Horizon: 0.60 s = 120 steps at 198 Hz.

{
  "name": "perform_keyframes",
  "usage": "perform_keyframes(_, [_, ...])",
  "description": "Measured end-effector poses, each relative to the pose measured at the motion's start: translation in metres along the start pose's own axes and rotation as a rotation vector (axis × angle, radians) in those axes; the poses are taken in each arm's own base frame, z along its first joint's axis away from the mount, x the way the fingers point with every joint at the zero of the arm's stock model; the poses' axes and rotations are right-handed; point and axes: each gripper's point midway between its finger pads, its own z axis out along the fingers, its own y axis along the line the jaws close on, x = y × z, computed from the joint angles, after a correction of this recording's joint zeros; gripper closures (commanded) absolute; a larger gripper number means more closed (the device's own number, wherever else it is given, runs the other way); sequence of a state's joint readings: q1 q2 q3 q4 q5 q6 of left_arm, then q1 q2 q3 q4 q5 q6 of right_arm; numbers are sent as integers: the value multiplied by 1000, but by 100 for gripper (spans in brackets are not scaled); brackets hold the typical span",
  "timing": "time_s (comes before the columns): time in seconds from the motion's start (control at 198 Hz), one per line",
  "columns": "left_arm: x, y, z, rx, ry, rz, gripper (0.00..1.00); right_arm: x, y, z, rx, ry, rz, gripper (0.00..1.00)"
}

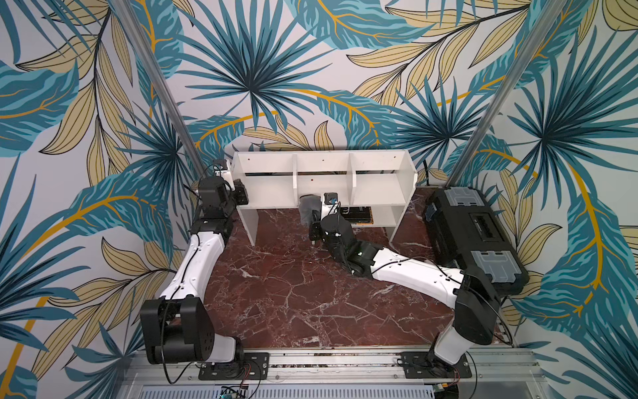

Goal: Wipe the bookshelf clean with a cloth
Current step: Wipe the dust from the shelf.

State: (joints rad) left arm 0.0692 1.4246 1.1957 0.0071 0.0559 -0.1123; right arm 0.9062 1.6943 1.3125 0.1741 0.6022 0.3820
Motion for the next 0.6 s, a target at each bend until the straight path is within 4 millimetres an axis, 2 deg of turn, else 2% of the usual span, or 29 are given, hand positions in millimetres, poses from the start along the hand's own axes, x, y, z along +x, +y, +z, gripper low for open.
perform_keyframes(0.071, [0,0,0,0,0,0,100,12,-19,0,42,23,-8,100])
perform_keyframes(0.176, [0,0,0,0,0,0,100,23,-60,-11,122,55,-19,100])
perform_keyframes(0.237, [0,0,0,0,0,0,100,17,-90,-20,176,54,-9,100])
perform_keyframes(0.464, [0,0,0,0,0,0,100,-29,-207,-74,396,-25,87,100])
perform_keyframes(0.529, [0,0,0,0,0,1,100,-33,-236,-84,457,-29,109,100])
perform_keyframes(0.605, [0,0,0,0,0,1,100,-30,-262,-90,514,-10,124,100])
